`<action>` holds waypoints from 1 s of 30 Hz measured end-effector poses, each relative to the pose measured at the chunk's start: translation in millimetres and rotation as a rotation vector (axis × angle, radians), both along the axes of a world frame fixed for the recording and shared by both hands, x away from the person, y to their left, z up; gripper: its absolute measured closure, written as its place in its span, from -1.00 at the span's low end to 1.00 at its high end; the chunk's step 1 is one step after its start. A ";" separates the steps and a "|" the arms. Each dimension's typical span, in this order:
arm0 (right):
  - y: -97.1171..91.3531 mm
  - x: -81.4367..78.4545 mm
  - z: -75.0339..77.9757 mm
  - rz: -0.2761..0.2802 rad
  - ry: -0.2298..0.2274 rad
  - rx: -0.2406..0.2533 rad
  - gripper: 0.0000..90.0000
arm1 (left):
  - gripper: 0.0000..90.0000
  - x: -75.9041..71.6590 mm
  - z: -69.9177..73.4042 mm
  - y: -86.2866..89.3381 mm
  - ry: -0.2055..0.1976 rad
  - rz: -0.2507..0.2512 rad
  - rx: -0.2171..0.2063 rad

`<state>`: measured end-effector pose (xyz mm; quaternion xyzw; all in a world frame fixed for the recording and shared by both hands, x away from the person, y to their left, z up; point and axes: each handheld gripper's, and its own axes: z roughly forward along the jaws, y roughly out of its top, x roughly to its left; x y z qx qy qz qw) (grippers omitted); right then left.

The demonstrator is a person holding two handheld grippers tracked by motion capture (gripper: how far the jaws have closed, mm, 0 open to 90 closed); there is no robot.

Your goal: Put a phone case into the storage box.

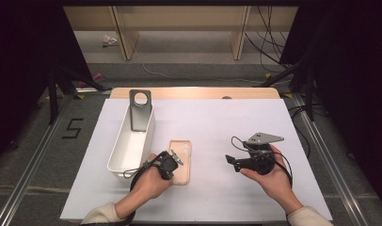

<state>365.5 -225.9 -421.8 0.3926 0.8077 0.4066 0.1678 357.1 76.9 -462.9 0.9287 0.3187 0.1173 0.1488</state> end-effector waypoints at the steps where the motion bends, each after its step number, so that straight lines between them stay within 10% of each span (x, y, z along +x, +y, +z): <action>1: 0.1 -0.1 0.1 0.000 0.000 0.000 -0.63 | 1.00 0.0 0.1 0.4 0.000 -0.003 0.003; 10: -0.2 -0.1 0.2 0.000 0.000 0.000 -0.63 | 0.99 -0.9 1.8 2.8 -0.018 -0.012 -0.006; 22: -1.4 -0.2 0.7 -0.002 -0.002 0.001 -0.63 | 0.40 -1.2 26.5 9.3 -0.078 -0.061 -0.158; 30: -3.5 -0.2 1.3 -0.009 0.000 0.003 -0.63 | -0.35 -7.1 38.0 4.5 -0.109 -0.268 -0.077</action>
